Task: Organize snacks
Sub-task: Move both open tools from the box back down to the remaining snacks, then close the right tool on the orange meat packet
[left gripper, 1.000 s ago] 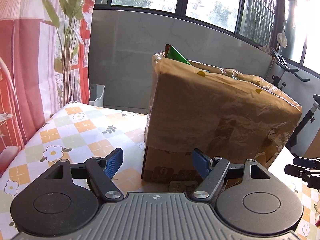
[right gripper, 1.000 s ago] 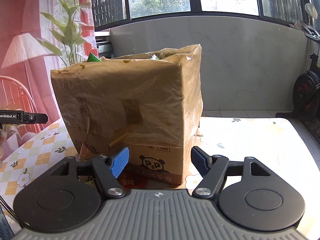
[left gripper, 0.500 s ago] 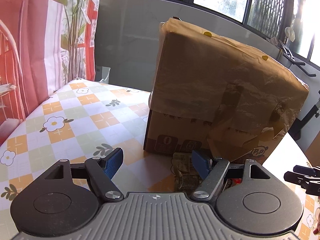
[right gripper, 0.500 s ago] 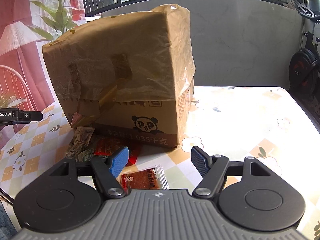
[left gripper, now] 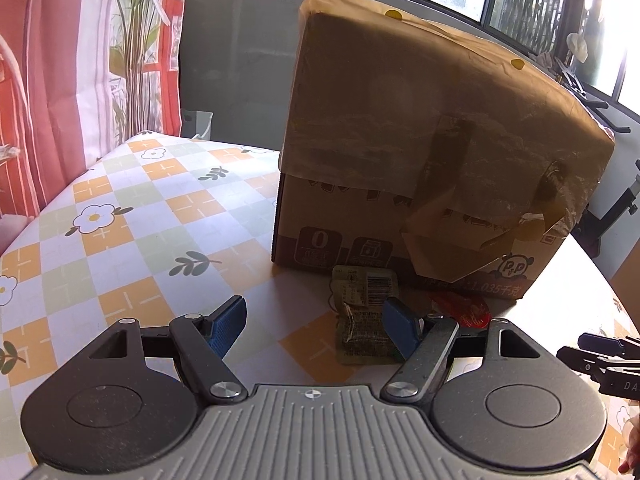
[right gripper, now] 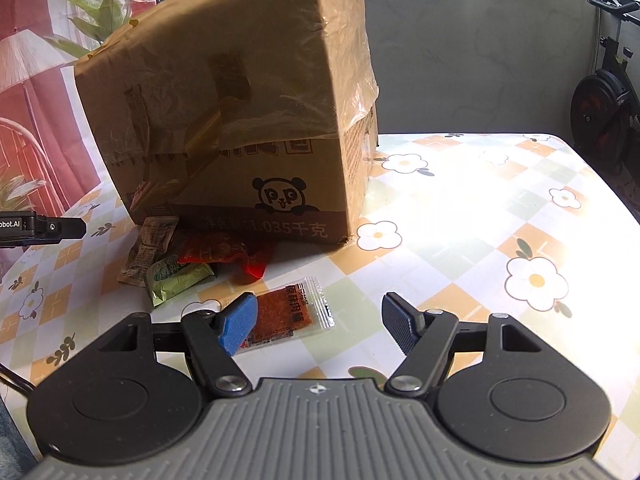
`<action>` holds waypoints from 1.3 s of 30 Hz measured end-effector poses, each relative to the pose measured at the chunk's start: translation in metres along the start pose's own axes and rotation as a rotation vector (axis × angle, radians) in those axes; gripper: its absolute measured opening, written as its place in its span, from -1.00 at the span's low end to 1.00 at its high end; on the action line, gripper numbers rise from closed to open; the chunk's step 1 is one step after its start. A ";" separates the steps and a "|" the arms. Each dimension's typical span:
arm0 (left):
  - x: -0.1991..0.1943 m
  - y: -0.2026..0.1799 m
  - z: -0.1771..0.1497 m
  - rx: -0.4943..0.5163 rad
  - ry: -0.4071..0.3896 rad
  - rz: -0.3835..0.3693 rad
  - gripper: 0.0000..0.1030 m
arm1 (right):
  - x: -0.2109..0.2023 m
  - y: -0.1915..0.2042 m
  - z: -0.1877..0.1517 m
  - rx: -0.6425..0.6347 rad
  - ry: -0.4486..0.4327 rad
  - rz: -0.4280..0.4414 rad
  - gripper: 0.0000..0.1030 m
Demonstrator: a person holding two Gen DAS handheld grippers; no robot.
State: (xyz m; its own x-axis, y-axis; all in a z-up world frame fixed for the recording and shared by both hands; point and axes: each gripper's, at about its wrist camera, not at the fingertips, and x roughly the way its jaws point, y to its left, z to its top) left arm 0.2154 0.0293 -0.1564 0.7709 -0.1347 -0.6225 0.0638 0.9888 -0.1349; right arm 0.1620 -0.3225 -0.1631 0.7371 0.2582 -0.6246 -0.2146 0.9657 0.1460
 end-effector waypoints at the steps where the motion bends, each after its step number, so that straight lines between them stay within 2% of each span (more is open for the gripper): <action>1: 0.000 0.000 -0.001 -0.001 0.002 0.002 0.49 | 0.000 0.000 0.000 0.000 0.000 0.000 0.40; 20: 0.003 0.002 -0.009 -0.011 0.030 0.011 0.49 | 0.008 -0.006 -0.011 0.036 0.046 0.000 0.41; 27: 0.004 0.004 -0.010 -0.017 0.028 0.018 0.49 | 0.021 0.016 -0.007 -0.007 0.091 0.074 0.41; 31: 0.004 0.004 -0.010 -0.020 0.028 0.024 0.49 | 0.029 0.026 -0.001 0.067 0.135 0.116 0.41; 39: 0.001 0.003 -0.012 -0.013 0.023 0.021 0.49 | 0.055 0.028 0.021 0.133 0.170 0.116 0.41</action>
State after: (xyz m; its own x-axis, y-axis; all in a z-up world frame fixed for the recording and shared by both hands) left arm 0.2089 0.0316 -0.1665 0.7573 -0.1153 -0.6428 0.0393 0.9906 -0.1314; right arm 0.2097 -0.2808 -0.1775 0.5917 0.3707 -0.7158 -0.1974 0.9276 0.3172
